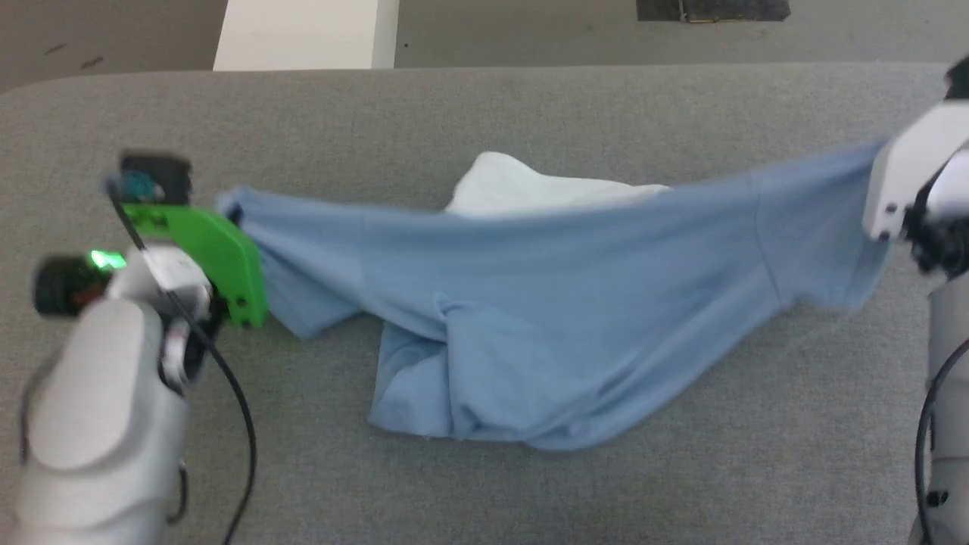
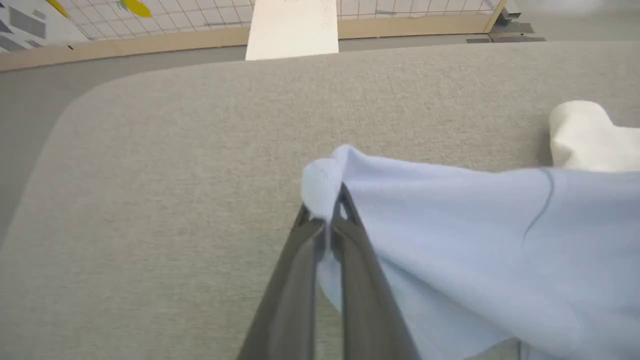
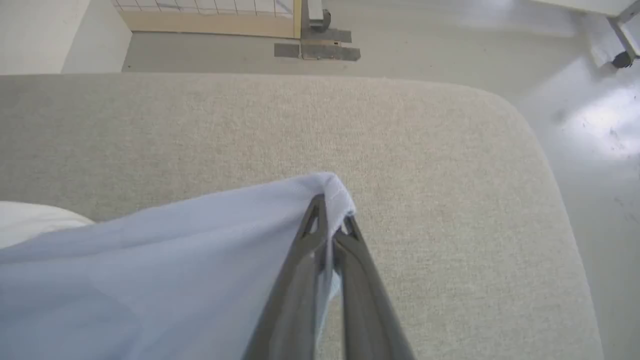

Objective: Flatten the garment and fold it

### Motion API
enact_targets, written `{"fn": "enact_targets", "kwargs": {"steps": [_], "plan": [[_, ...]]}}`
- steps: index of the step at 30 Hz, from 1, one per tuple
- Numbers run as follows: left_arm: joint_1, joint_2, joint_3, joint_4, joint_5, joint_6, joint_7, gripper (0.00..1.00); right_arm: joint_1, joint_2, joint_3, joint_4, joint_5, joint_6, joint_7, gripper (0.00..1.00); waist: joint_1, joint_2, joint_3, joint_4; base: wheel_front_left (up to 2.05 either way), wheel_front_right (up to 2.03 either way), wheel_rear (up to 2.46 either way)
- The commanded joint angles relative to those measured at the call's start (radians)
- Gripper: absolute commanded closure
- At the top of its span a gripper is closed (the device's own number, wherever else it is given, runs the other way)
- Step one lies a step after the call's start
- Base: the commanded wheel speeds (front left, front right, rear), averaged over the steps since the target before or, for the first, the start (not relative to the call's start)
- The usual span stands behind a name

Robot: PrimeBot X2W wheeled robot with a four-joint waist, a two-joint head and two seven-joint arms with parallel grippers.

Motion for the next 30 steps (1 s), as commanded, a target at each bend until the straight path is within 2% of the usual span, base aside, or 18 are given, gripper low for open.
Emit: {"fn": "enact_targets", "kwargs": {"steps": [1, 8, 15, 23, 30], "plan": [[-0.062, 0.029, 0.005, -0.020, 0.022, -0.005, -0.018, 1.00, -0.052, -0.024, 0.029, -0.033, 0.012, -0.002, -0.027, 1.00, 0.0000, 0.0000, 0.012, -0.011, 0.00, 0.00, 0.00], [-0.315, 0.094, 0.034, -0.031, 0.086, 0.014, -0.106, 1.00, -0.246, -0.088, 0.162, -0.107, 0.031, -0.002, -0.135, 1.00, 0.0000, 0.0000, 0.070, -0.042, 0.00, 0.00, 0.00], [-0.564, 0.109, 0.079, 0.024, 0.128, 0.078, -0.256, 1.00, -0.476, -0.096, 0.229, -0.133, 0.005, -0.002, -0.275, 1.00, 0.0000, 0.0000, 0.139, -0.067, 0.00, 0.00, 0.00], [-0.767, 0.111, 0.130, 0.075, 0.132, 0.123, -0.477, 1.00, -0.706, -0.080, 0.204, -0.117, -0.055, -0.002, -0.488, 1.00, 0.0000, 0.0000, 0.180, -0.066, 0.00, 0.00, 0.00], [-0.795, 0.096, 0.134, 0.125, 0.112, 0.109, -0.595, 1.00, -0.752, -0.059, 0.173, -0.049, -0.078, -0.002, -0.574, 1.00, 0.0000, 0.0000, 0.173, -0.044, 0.00, 0.00, 0.00]]}}
